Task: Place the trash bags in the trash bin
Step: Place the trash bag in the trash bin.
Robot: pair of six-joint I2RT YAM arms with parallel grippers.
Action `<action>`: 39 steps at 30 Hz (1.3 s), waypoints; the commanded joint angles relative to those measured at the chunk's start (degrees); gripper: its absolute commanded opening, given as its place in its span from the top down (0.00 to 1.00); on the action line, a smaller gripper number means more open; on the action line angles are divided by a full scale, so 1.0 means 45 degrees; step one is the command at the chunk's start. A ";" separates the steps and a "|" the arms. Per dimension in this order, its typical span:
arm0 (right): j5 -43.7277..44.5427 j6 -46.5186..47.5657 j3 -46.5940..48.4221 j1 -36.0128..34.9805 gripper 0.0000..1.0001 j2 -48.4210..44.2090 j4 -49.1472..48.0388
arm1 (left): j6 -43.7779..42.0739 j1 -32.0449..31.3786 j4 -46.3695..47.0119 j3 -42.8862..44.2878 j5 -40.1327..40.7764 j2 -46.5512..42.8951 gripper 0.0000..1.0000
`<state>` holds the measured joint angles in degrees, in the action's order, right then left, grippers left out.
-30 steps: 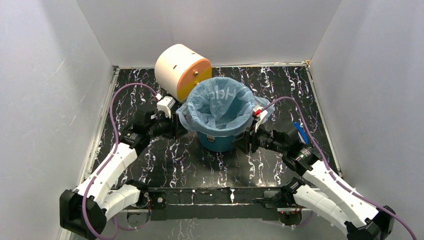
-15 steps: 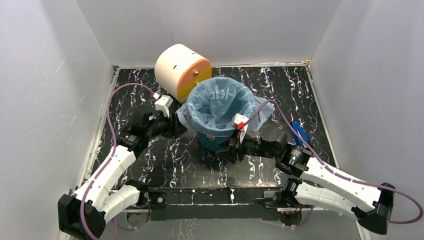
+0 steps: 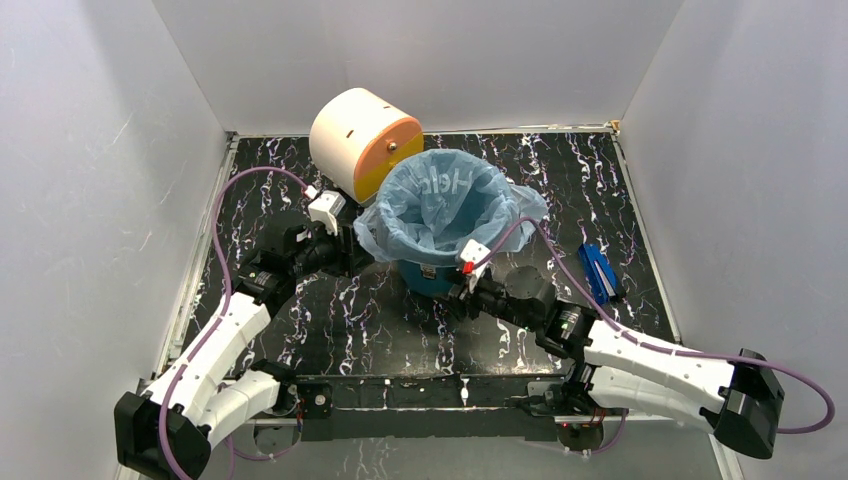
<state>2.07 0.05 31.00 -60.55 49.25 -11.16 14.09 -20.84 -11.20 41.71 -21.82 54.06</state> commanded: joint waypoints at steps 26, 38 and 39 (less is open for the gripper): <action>0.2189 0.0918 0.0037 -0.0395 0.42 0.0007 -0.4411 | 0.0499 -0.0017 -0.0167 0.0204 0.1631 -0.1363 0.39; 0.3819 0.0126 -0.2109 -0.0409 0.39 -0.1226 -0.3040 | 0.0705 -0.0017 -0.0081 0.0134 0.2549 -0.1038 0.33; 0.4023 0.0091 -0.2047 -0.0410 0.38 -0.1444 -0.2600 | 0.0796 -0.0022 0.0037 0.0116 0.2553 -0.0994 0.33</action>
<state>14.98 2.39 19.99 -62.39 47.46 -23.97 16.71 -20.84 -12.47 41.71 -11.35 49.01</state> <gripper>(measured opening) 0.612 0.665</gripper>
